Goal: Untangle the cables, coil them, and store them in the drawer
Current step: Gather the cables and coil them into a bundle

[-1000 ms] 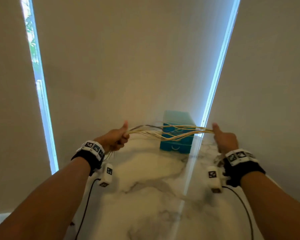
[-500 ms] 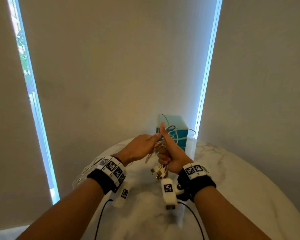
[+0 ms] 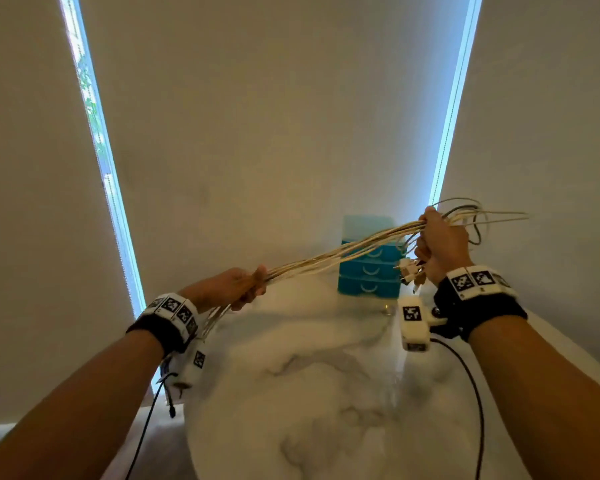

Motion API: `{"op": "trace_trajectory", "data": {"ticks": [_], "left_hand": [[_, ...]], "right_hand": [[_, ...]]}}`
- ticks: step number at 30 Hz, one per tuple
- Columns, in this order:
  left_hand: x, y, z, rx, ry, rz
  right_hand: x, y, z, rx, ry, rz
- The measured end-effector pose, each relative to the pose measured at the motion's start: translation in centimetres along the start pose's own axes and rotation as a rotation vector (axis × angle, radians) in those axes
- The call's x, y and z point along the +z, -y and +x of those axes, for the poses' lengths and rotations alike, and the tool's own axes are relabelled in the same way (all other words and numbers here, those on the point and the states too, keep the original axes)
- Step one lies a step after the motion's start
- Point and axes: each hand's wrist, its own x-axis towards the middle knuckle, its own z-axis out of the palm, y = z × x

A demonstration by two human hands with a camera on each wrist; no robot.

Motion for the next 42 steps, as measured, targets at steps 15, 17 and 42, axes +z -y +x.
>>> {"op": "trace_trajectory", "data": {"ticks": [15, 17, 42], "left_hand": [[0.0, 1.9, -0.7, -0.297, -0.193, 0.310], [-1.2, 1.3, -0.5, -0.214, -0.334, 0.537], [10.4, -8.1, 4.0, -0.039, -0.380, 0.497]], "right_hand": [[-0.7, 2.0, 0.8, -0.042, -0.205, -0.130], [-0.9, 2.1, 0.5, -0.082, -0.191, -0.146], [6.3, -11.7, -5.5, -0.053, 0.439, -0.693]]}}
